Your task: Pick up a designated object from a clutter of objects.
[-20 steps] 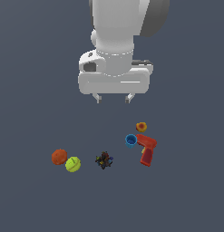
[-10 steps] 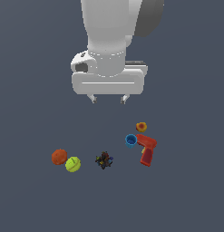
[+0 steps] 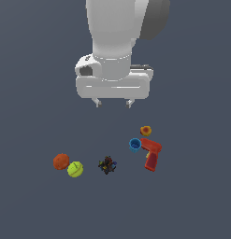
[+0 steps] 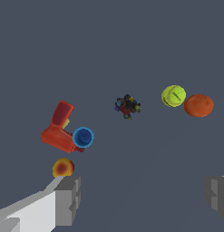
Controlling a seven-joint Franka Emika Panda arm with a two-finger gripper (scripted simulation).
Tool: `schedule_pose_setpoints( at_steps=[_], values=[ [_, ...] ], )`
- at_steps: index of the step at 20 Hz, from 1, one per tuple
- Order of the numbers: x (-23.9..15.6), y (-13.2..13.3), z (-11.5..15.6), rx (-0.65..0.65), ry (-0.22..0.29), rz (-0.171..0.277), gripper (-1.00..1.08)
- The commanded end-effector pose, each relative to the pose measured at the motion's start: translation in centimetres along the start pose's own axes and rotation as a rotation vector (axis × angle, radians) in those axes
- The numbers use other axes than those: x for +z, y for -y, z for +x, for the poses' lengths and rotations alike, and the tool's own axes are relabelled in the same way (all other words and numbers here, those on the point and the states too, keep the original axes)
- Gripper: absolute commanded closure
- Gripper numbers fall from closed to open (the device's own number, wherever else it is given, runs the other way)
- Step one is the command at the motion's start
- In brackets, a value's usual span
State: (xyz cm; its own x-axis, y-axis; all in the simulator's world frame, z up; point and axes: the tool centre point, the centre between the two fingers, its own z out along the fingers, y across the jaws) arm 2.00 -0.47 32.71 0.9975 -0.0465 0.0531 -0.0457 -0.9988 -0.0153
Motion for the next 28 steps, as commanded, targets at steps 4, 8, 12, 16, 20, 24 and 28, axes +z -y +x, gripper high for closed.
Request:
schedule_pose_setpoints(
  at_steps=[4,8,12,16,20,24,28],
  values=[
    [1.0,0.8,-0.1,0.047,0.003,0.002,-0.92],
    [2.1,1.7,-0.2,0.099,0.006,0.004,-0.92],
    [3.5,2.8,-0.4,0.165,0.009,0.006,-0.92],
    [5.1,4.1,-0.7,0.245,0.014,0.008,-0.92],
    [6.8,5.4,-1.1,0.327,0.019,0.008,-0.92],
    [8.4,6.7,-1.6,0.409,0.024,0.008,-0.92],
    [10.0,7.9,-2.2,0.491,0.028,0.006,-0.92]
  ],
)
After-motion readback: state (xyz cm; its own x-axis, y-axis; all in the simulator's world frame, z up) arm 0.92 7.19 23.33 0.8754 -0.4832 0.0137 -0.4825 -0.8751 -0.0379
